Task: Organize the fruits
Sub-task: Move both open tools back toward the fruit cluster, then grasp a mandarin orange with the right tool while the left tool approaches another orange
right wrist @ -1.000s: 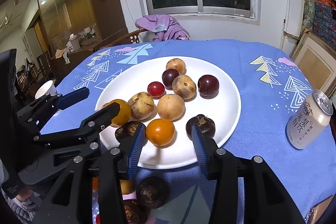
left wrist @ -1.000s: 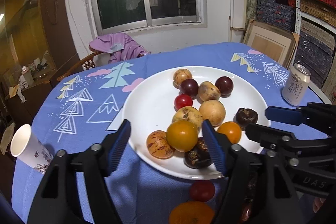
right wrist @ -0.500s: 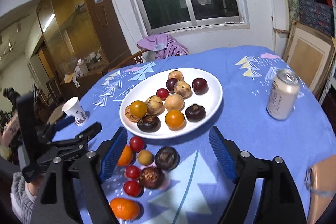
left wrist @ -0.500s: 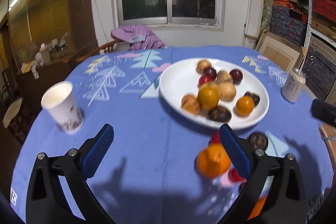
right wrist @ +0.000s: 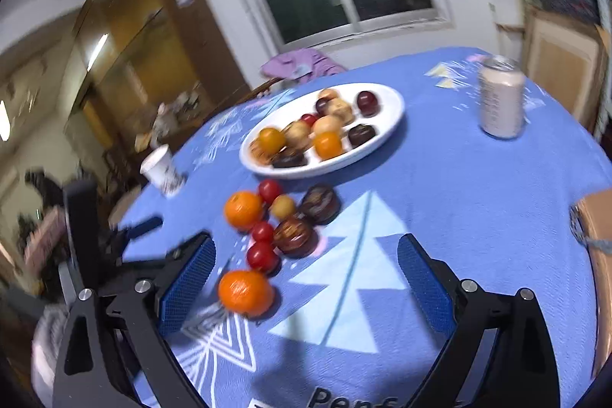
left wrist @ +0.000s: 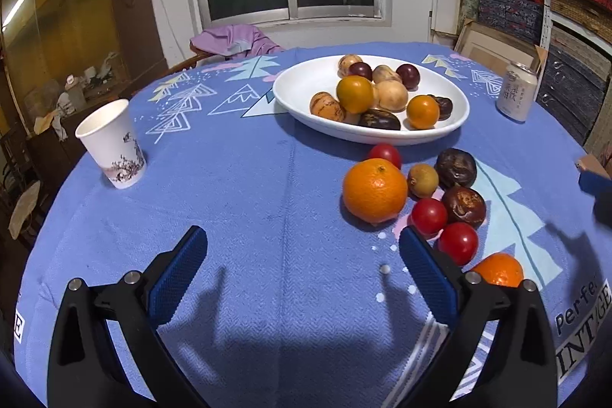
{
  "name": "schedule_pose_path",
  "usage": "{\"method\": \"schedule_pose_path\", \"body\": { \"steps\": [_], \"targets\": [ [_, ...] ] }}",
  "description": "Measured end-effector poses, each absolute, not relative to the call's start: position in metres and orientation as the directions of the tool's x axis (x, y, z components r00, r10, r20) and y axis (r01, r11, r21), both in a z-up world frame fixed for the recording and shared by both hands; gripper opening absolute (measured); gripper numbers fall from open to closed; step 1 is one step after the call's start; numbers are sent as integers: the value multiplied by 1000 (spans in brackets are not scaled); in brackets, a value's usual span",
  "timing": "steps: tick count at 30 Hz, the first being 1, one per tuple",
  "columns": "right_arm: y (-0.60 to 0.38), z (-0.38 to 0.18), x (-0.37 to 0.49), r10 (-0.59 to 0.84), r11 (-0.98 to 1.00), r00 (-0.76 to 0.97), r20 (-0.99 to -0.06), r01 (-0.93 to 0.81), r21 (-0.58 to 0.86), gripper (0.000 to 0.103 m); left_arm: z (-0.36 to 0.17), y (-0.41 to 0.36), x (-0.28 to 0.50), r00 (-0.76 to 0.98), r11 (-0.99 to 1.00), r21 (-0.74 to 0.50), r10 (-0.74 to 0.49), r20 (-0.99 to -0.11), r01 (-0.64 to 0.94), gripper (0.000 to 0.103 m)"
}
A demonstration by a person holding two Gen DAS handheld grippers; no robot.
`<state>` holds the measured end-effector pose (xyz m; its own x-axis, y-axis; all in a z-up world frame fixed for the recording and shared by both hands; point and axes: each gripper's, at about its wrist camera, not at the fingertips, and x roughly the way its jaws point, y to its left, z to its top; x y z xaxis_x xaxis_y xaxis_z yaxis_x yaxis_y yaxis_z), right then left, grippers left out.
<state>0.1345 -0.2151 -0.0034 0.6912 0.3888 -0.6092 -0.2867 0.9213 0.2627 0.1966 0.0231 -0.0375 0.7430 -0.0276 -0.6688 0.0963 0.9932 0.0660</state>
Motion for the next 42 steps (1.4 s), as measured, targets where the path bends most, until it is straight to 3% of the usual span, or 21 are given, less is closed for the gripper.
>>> {"method": "schedule_pose_path", "body": {
  "steps": [7,14,21,25,28,37,42],
  "targets": [
    [-145,-24,115,320,895,673,-667,-445,-20,96,-44,42,208,703,1000,-6,-23,-711,27,99],
    [-147,-26,125,318,907,645,-695,-420,25,69,-47,38,210,689,1000,10,-11,-724,27,99],
    [-136,-31,128,314,902,626,-714,-432,18,68,-48,35,212,683,999,17,-13,-730,37,99],
    [-136,-34,134,321,906,599,-734,-420,53,47,-49,35,212,679,999,16,-16,-734,41,99],
    [-147,-34,137,350,909,586,-731,-400,114,47,-50,36,213,672,999,8,-18,-740,36,99],
    [-202,-21,148,240,966,666,-706,-233,109,47,-45,20,208,701,993,38,-50,-712,109,99],
    [-206,-26,152,254,964,649,-717,-231,133,47,-38,3,223,733,992,61,-38,-679,108,98]
  ]
}}
